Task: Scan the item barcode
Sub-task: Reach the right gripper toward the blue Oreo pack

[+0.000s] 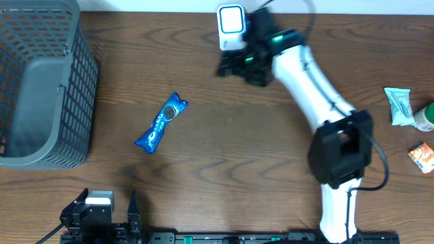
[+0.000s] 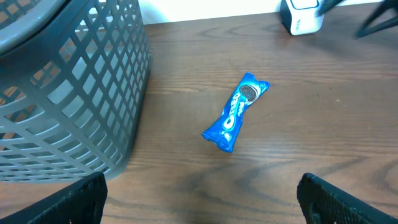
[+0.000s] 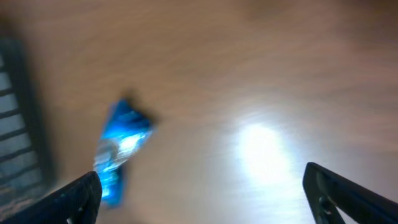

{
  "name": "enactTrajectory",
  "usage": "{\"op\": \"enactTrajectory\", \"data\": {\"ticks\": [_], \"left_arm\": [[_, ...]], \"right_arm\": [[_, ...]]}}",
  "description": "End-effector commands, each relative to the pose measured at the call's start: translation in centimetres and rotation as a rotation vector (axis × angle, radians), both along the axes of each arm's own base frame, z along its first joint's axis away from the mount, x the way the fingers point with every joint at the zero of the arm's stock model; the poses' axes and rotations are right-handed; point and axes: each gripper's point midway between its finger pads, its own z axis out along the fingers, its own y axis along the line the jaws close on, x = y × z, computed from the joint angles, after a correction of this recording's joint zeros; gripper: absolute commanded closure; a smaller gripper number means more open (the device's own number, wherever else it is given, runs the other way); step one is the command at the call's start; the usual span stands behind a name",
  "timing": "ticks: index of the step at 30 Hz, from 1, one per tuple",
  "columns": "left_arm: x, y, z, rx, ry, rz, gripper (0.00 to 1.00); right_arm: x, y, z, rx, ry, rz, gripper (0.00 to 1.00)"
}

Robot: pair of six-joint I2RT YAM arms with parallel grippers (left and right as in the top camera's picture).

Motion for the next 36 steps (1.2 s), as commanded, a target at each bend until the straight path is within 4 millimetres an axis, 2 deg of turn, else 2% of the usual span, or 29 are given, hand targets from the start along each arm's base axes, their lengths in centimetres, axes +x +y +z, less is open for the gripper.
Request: {"op": "enactTrajectory", "data": {"ticks": [1,3,6,8,12,16,22,28,32,36], "left_arm": [[-0.1,-0.2,0.0,0.003,-0.004,-0.012,0.02],[-0.1,-0.2,0.0,0.003,-0.004,-0.012,0.02],[-0.1,-0.2,0.0,0.003,-0.004,-0.012,0.02],[-0.1,-0.2,0.0,0.003,-0.004,-0.012,0.02],[-0.1,-0.2,0.0,0.003,-0.004,-0.012,0.02],[-0.1,-0.2,0.0,0.003,-0.004,-0.012,0.02],[-0.1,-0.2,0.0,0.003,-0.004,-0.012,0.02],[-0.1,-0.2,0.0,0.003,-0.005,-0.012,0.02],[-0.1,-0.2,0.0,0.003,-0.004,-0.012,0.02],[-0.1,-0.2,0.0,0.003,-0.005,-0.012,0.02]], "right_arm": [[-4.1,7.1,1.2,0.097,0.117,-0.085,0.01],[-5.3,9.1,1.0,0.078,0.140,-0.189,0.01],[-6.4,10.6,0.3,0.036,0.166,-0.409,0.01],[-6.5,11.8,0.0,0.042,0.142,-0.496,0.01],[-5.7,16.4,-0.3,0.147,0.064,-0.462,0.02],[-5.7,18.7,-2.5,0.192,0.089,-0.497,0.03],[-6.0,19.4,-6.3,0.169,0.149,-0.503,0.09],[-7.1,19.2,-7.2,0.140,0.199,-0.497,0.06],[-7.4,19.1,-8.1,0.122,0.218,-0.511,0.19],[-8.5,19.2,-10.1,0.092,0.276,-0.490,0.20]]}}
